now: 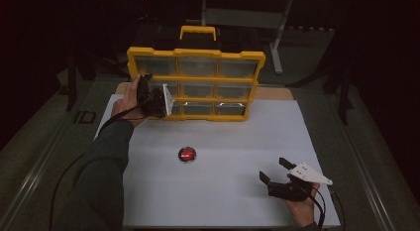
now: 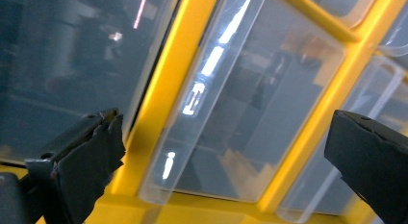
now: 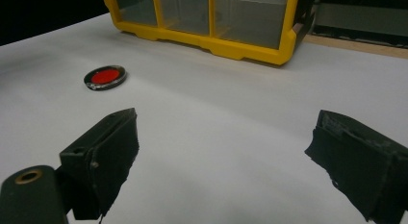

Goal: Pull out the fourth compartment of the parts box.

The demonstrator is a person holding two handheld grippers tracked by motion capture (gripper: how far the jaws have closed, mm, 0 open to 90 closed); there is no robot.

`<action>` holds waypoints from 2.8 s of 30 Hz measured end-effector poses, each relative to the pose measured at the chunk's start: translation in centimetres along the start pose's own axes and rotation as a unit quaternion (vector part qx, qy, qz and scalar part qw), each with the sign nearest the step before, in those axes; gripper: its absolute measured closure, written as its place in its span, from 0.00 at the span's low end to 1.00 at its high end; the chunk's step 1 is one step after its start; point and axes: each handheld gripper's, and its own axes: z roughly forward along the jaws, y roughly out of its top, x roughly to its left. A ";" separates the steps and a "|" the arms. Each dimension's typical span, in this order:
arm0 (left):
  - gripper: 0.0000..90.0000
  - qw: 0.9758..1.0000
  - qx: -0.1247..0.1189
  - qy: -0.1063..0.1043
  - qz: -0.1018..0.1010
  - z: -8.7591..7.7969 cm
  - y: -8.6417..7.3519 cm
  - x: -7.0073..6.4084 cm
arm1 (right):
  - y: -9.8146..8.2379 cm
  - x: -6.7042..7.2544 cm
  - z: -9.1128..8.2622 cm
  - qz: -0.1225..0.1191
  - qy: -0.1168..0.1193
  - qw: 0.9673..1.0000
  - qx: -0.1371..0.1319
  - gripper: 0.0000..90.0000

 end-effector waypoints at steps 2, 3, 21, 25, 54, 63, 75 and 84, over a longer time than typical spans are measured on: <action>0.01 1.000 0.001 0.007 0.011 0.1 0.0 0.0 | 0.0 0.0 0.0 0.001 0.000 1.000 0.000 0.10; 0.01 1.000 0.001 0.011 0.016 0.1 0.0 -0.1 | 0.0 0.0 0.0 0.001 0.000 1.000 0.000 0.10; 0.10 0.992 0.006 0.092 0.086 0.7 -0.2 -1.3 | 0.0 0.0 -0.1 0.002 -0.001 1.000 -0.001 0.10; 0.17 0.989 0.001 0.112 0.097 0.7 -0.2 -1.5 | 0.0 0.0 -0.1 0.002 -0.001 1.000 -0.002 0.10; 0.64 0.963 -0.032 0.193 0.187 0.2 0.2 -2.6 | 0.0 -0.1 -0.3 0.000 -0.003 1.000 -0.006 0.10; 0.66 0.957 -0.025 0.213 0.198 -0.1 0.3 -3.1 | 0.0 -0.2 -0.4 0.001 -0.004 1.000 -0.007 0.10; 0.72 0.962 -0.020 0.200 0.188 -0.5 -0.2 -3.3 | 0.0 -0.2 -0.5 0.000 -0.004 1.000 -0.008 0.10; 0.77 0.966 0.002 0.170 0.196 -0.3 -0.1 -2.5 | 0.0 -0.1 -0.4 0.000 -0.004 1.000 -0.006 0.10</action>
